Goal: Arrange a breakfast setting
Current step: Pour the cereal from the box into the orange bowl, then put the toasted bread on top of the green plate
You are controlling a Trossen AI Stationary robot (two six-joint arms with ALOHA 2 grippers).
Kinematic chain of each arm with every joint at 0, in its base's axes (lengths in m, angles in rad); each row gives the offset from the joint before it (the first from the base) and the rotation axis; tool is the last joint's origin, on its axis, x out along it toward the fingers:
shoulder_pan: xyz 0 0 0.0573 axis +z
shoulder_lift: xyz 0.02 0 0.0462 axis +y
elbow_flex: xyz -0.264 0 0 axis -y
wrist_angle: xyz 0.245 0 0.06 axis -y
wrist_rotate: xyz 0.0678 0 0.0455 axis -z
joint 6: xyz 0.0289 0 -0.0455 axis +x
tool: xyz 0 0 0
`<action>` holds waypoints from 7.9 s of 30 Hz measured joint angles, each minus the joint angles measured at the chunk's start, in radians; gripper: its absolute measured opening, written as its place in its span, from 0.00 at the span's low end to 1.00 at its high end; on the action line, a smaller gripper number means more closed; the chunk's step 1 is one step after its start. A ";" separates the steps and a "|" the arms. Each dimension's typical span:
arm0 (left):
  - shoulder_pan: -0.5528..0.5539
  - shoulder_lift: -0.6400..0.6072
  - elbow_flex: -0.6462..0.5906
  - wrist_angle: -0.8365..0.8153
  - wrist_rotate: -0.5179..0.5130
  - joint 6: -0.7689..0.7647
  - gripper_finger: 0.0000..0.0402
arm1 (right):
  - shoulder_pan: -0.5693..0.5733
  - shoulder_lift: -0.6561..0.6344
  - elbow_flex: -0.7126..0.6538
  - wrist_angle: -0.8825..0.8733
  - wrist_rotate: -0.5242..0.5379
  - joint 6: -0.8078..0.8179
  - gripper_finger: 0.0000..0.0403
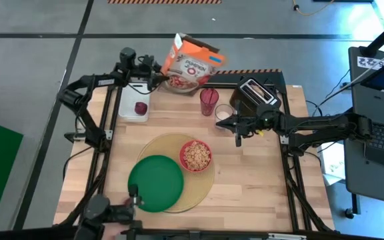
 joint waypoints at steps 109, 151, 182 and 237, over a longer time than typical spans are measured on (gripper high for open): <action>-0.282 -0.516 0.063 -1.015 -0.719 0.230 0.77 | 0.000 0.000 0.000 -0.059 0.074 -0.031 0.01; -0.493 -1.078 -0.441 -0.137 -0.601 -0.161 0.78 | -0.633 -0.395 -0.109 -0.448 0.279 0.310 0.17; -0.471 -1.130 -0.449 0.043 -0.782 -0.055 0.78 | -0.858 -0.351 -0.100 -0.625 0.098 0.504 0.23; -0.473 -1.129 -0.449 0.048 -0.791 -0.090 0.78 | 0.454 0.223 0.211 0.118 0.580 0.510 0.00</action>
